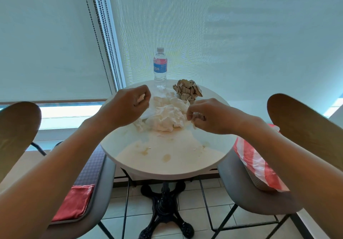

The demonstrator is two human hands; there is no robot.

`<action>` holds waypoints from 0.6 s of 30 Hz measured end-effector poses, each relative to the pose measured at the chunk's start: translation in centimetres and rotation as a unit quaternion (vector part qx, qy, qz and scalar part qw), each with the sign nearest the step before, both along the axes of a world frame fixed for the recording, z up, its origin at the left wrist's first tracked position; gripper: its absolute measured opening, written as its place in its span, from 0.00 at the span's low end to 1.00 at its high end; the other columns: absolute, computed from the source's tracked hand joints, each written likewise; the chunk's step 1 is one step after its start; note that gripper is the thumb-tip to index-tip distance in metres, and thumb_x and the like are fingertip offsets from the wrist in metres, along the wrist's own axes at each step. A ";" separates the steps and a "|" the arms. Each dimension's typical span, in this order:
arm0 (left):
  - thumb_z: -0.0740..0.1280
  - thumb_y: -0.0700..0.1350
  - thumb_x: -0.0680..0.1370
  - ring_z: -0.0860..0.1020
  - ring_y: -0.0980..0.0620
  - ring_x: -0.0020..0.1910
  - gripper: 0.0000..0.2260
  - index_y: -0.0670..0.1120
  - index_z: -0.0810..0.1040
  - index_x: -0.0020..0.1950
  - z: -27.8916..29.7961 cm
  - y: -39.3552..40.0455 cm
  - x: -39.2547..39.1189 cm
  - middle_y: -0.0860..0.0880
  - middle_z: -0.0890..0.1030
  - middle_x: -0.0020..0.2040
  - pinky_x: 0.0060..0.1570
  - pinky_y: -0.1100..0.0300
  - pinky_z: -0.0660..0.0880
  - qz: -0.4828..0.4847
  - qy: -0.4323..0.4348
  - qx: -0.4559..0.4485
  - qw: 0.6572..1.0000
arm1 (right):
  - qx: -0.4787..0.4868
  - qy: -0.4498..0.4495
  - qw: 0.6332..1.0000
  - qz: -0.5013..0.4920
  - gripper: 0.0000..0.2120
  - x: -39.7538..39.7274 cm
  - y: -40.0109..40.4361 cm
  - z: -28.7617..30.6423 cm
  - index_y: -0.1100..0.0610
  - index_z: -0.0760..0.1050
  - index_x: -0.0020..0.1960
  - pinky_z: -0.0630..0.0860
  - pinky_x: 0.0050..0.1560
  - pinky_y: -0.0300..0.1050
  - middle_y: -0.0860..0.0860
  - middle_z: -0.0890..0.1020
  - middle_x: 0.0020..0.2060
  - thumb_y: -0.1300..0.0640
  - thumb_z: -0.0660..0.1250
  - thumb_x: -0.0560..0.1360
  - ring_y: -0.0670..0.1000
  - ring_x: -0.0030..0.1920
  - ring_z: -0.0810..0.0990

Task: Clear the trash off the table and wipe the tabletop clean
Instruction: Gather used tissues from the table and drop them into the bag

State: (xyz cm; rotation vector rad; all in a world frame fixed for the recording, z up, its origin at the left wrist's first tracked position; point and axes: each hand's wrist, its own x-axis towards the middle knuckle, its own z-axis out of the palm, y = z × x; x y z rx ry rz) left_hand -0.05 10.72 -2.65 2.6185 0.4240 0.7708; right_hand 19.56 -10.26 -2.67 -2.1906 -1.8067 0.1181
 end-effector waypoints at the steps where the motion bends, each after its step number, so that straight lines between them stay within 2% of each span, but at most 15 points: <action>1: 0.63 0.46 0.77 0.78 0.49 0.37 0.04 0.51 0.72 0.43 -0.1 -0.1 0.1 0.51 0.80 0.36 0.38 0.53 0.77 -0.002 0.006 -0.001 1.000 | 0.000 0.000 1.000 -0.001 0.09 0.0 0.0 0.0 0.45 0.79 0.50 0.78 0.52 0.57 0.45 0.78 0.47 0.57 0.64 0.76 0.45 0.47 0.72; 3: 0.65 0.42 0.77 0.74 0.56 0.37 0.05 0.50 0.72 0.43 0.0 -0.5 0.1 0.50 0.77 0.36 0.38 0.58 0.71 -0.035 0.016 -0.023 0.999 | -0.001 0.001 1.000 -0.001 0.09 0.0 -0.1 0.0 0.45 0.79 0.50 0.78 0.52 0.56 0.44 0.78 0.47 0.58 0.64 0.76 0.41 0.46 0.71; 5: 0.70 0.40 0.73 0.70 0.59 0.37 0.09 0.49 0.71 0.45 0.2 -1.0 -0.1 0.52 0.73 0.38 0.37 0.67 0.65 -0.076 0.040 -0.014 0.996 | -0.002 0.004 1.000 -0.002 0.09 0.0 -0.2 0.1 0.45 0.79 0.50 0.78 0.52 0.56 0.45 0.77 0.47 0.58 0.64 0.76 0.39 0.46 0.72; 8: 0.75 0.40 0.67 0.71 0.57 0.43 0.19 0.54 0.70 0.50 0.3 -1.0 -0.2 0.52 0.72 0.45 0.41 0.68 0.67 -0.129 0.094 0.004 0.987 | -0.005 0.005 1.000 -0.003 0.09 0.1 -0.3 0.0 0.46 0.79 0.50 0.77 0.51 0.53 0.45 0.77 0.46 0.58 0.64 0.76 0.41 0.45 0.73; 12: 0.69 0.32 0.68 0.72 0.54 0.47 0.23 0.57 0.70 0.53 0.4 -1.2 0.4 0.54 0.71 0.50 0.42 0.64 0.71 -0.145 0.115 -0.006 0.983 | -0.001 0.001 1.000 -0.010 0.09 0.3 -0.8 0.0 0.46 0.80 0.50 0.74 0.47 0.47 0.40 0.74 0.43 0.57 0.65 0.75 0.40 0.43 0.74; 16: 0.66 0.29 0.69 0.71 0.63 0.47 0.22 0.55 0.71 0.51 0.6 -1.9 1.5 0.57 0.72 0.49 0.41 0.72 0.67 -0.146 0.081 0.018 0.986 | 0.007 0.008 1.000 -0.001 0.10 0.6 -1.7 0.0 0.47 0.80 0.51 0.76 0.45 0.46 0.39 0.75 0.44 0.57 0.67 0.72 0.43 0.43 0.76; 18: 0.65 0.28 0.68 0.71 0.64 0.45 0.20 0.52 0.72 0.50 0.6 -2.5 2.3 0.58 0.73 0.46 0.41 0.74 0.65 -0.153 0.050 0.030 0.986 | 0.000 0.010 1.000 0.002 0.13 0.9 -2.5 0.0 0.49 0.80 0.52 0.76 0.43 0.43 0.42 0.76 0.45 0.60 0.71 0.70 0.44 0.42 0.76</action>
